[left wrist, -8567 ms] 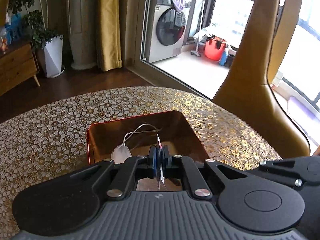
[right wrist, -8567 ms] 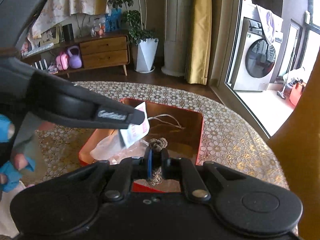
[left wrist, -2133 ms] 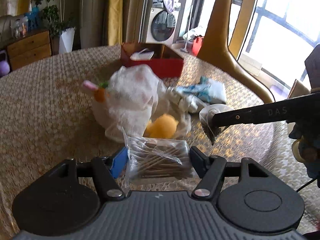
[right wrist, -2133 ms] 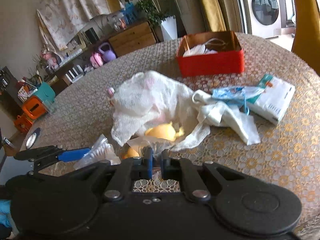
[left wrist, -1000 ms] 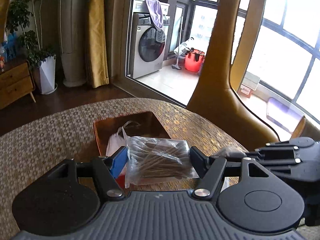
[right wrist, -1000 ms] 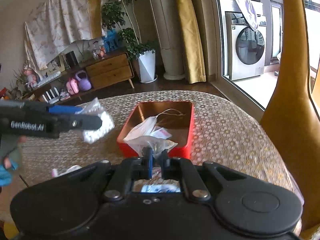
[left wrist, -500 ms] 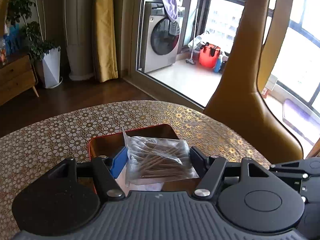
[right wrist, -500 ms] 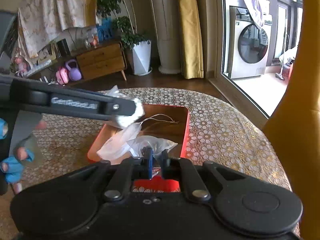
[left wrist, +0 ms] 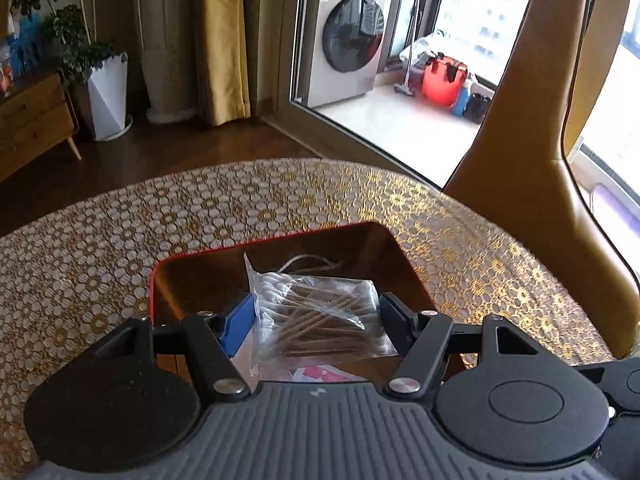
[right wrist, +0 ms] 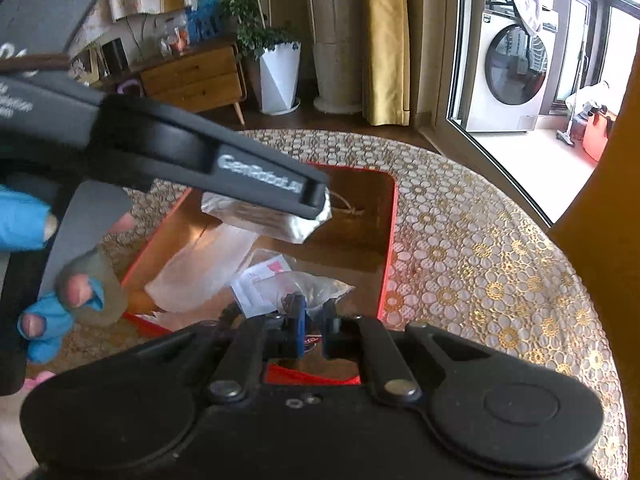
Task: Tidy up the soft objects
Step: 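Lower the swab bag into the tin and open the left gripper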
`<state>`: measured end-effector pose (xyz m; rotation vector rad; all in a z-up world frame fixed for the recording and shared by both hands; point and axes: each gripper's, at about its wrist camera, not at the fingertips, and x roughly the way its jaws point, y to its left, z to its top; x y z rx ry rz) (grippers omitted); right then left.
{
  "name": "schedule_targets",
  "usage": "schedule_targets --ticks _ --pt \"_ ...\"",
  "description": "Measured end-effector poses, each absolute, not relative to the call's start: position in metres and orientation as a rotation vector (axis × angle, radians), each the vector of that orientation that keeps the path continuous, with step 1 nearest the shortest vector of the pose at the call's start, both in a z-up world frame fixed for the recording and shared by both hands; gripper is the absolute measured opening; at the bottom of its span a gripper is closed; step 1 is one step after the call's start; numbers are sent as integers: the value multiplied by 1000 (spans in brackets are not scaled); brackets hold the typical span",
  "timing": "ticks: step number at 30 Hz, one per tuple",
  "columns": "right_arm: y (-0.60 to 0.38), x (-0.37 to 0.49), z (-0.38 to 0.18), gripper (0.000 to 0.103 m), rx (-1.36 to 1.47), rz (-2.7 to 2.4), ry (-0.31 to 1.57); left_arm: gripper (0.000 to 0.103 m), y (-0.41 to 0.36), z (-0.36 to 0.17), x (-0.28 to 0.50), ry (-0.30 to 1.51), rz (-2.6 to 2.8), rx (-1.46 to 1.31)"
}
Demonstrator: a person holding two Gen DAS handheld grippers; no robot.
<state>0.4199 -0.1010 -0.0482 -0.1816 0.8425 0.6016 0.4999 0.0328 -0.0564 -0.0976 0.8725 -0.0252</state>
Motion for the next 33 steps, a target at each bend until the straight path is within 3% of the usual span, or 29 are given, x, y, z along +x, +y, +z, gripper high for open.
schedule_targets --ticks 8,21,29,33 --pt "-94 422 -58 8 -224 596 849 68 32 -80 514 917 -11 -95" --pt "-92 416 -60 19 -212 609 842 69 45 -90 511 960 27 -86" --pt "-93 413 -54 33 -223 611 826 72 48 -77 504 929 35 -111" --pt "-94 410 -49 39 -222 615 820 78 47 -66 498 907 37 -117"
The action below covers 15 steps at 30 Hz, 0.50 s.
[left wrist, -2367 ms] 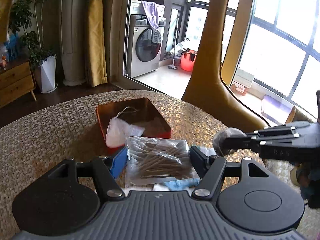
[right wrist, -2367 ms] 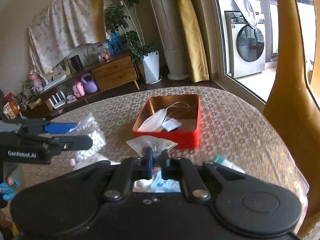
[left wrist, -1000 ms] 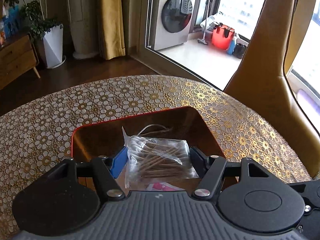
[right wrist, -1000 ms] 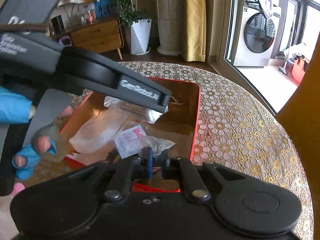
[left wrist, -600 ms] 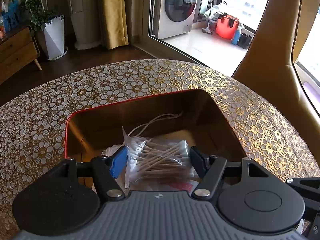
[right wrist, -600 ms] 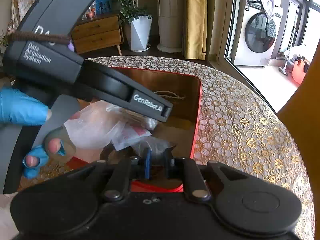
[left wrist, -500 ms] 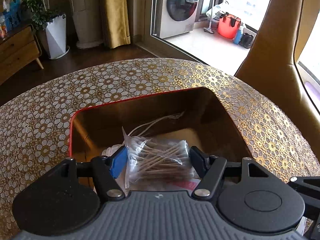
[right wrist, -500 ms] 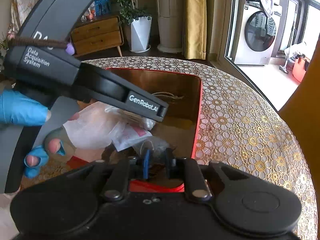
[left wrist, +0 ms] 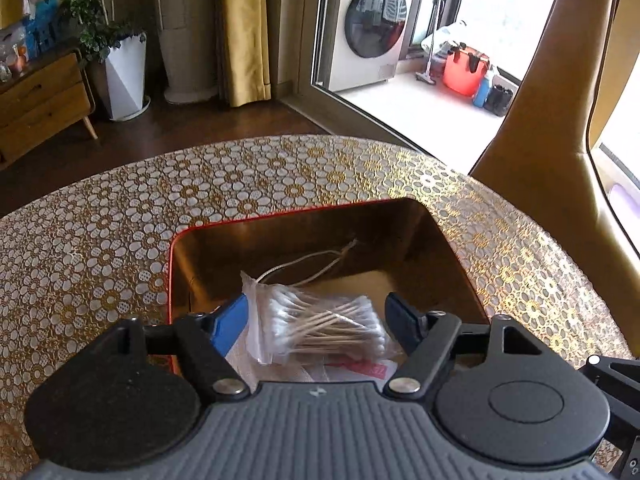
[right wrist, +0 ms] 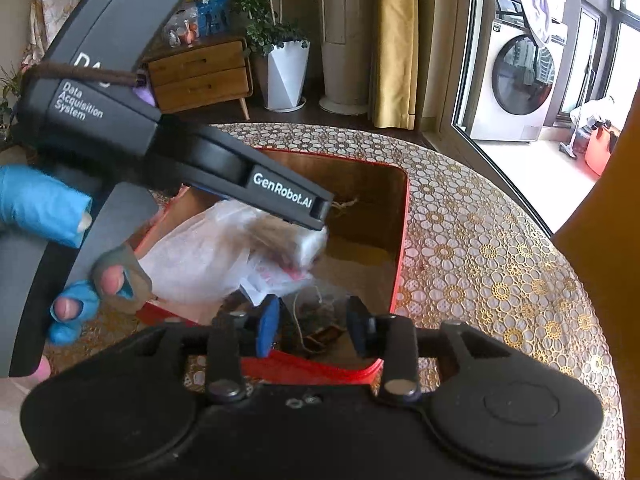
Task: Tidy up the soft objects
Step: 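Lower the swab bag into the tin and open the left gripper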
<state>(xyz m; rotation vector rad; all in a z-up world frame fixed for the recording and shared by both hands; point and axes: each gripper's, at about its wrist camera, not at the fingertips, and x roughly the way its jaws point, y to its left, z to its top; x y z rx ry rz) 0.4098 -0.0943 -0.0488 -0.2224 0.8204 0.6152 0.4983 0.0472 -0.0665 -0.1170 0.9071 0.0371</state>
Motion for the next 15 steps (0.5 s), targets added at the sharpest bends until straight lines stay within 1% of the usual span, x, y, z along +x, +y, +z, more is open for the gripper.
schedule_targets --ticks 8,15 --pt "-106 394 -27 49 -224 630 797 79 44 -34 475 858 28 -122" --pt "-122 368 1 53 -185 633 773 79 42 0 443 814 21 -126"
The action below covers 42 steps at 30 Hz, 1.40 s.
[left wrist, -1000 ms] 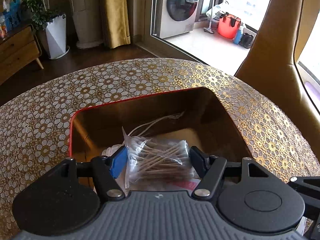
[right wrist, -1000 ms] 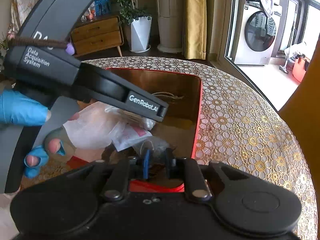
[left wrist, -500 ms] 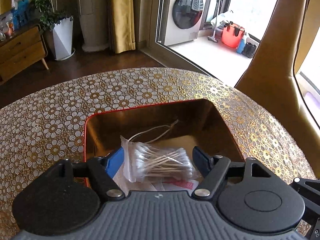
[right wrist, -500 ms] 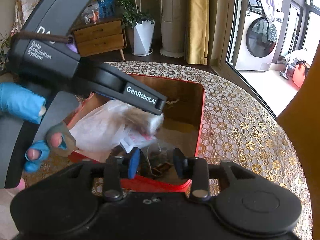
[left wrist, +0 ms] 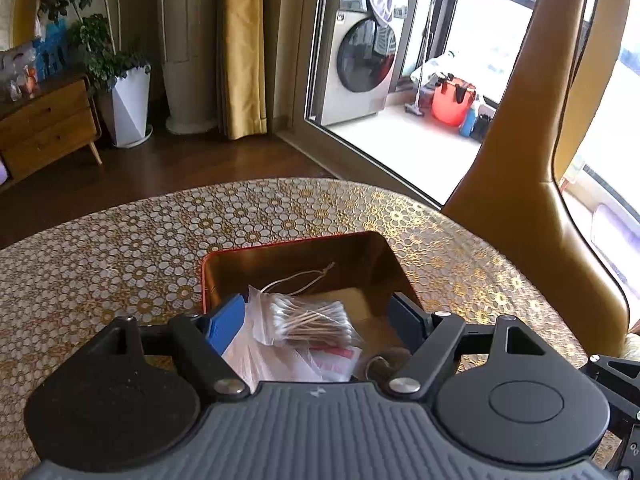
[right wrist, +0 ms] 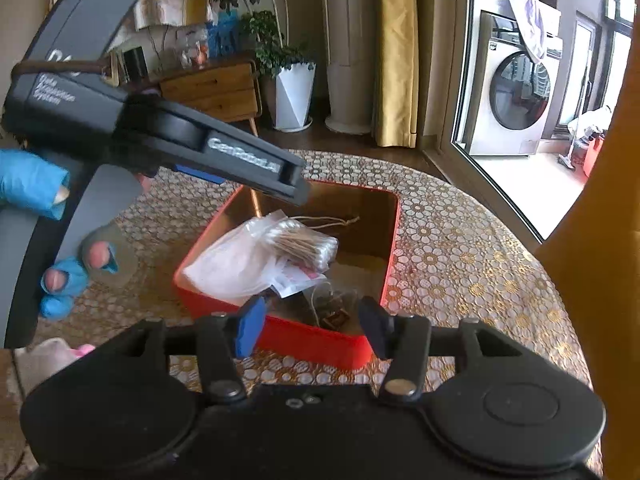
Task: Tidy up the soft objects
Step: 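Lower the swab bag into the tin and open the left gripper, then move both tools back toward the yellow duck and white cloth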
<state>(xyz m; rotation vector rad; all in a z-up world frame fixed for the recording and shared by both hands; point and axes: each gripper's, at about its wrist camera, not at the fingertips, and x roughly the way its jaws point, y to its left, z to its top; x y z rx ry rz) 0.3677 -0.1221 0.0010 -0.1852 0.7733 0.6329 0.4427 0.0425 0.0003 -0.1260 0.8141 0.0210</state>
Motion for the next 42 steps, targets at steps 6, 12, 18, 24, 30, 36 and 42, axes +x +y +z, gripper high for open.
schedule_targets --ticks 6,12,18,24,30,36,42 --pt "-140 342 25 57 -158 623 747 79 40 26 409 784 16 -118" --pt "-154 310 45 63 -144 626 720 79 37 51 371 750 -3 -109" --pt "-163 280 56 65 -121 626 706 85 38 61 331 724 -17 -95" --pt "-171 251 57 70 -115 636 705 85 43 60 292 719 -43 -100" --pt "-179 228 53 75 -101 643 715 88 41 52 256 719 -71 -105" --pt "-184 211 45 80 -100 657 721 102 41 40 220 715 -92 -120" --pt "-191 206 36 81 -87 657 738 102 46 24 192 699 -92 -154"
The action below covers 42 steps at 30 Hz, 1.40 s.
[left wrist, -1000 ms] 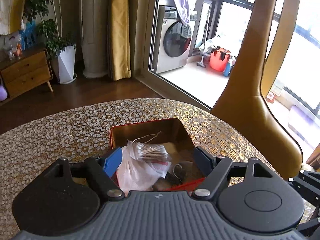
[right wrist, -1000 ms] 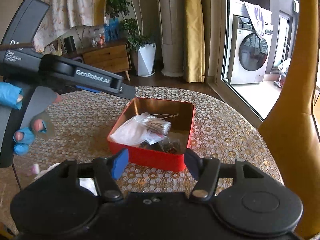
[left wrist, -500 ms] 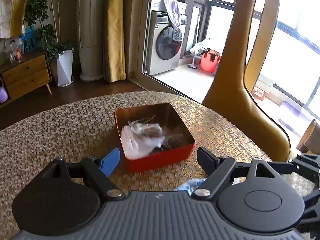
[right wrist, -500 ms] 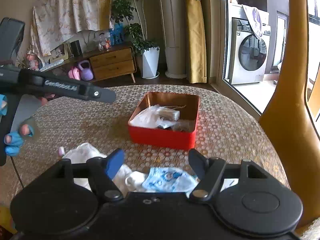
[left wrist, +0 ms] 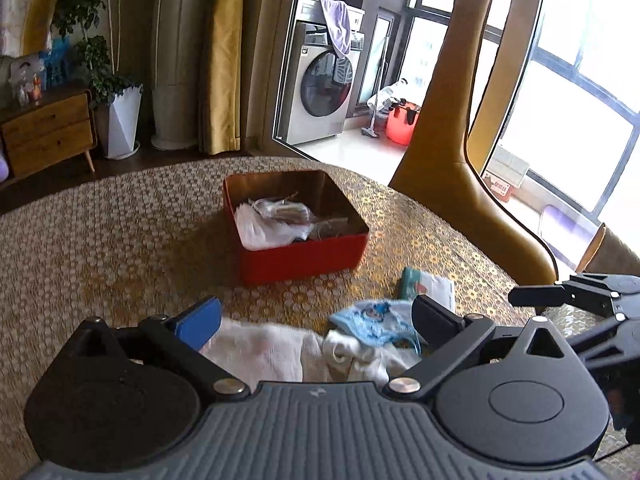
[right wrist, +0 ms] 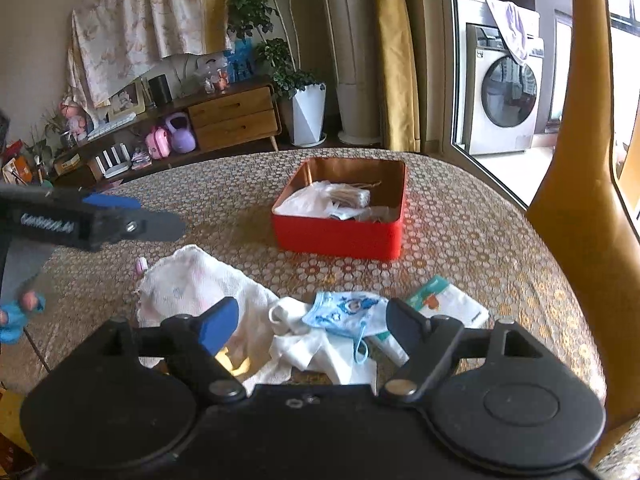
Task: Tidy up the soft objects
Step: 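Move both tools back toward the yellow duck and white cloth, then grasp the yellow duck with left gripper while right gripper grasps the white cloth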
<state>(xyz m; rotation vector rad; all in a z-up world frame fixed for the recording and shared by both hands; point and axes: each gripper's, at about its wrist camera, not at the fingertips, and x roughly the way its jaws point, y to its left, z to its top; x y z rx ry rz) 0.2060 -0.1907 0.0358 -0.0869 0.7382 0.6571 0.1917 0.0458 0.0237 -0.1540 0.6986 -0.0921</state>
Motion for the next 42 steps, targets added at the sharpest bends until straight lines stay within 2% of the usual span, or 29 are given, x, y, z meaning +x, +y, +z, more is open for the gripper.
schedule_targets --ticks 17,28,38,40,42 --pt "-199 212 7 84 -50 673 812 102 21 -44 131 697 -114 -60" --pt "-184 217 -34 84 -69 706 900 102 -3 -79 128 709 -121 34" --pt "-171 229 -59 82 -56 712 950 101 7 -94 139 705 -54 -25" --pt "-170 231 -61 81 -51 707 950 97 8 -94 140 701 -53 -29" --pt "-168 235 -63 81 -46 699 951 86 5 -94 140 696 -63 -14"
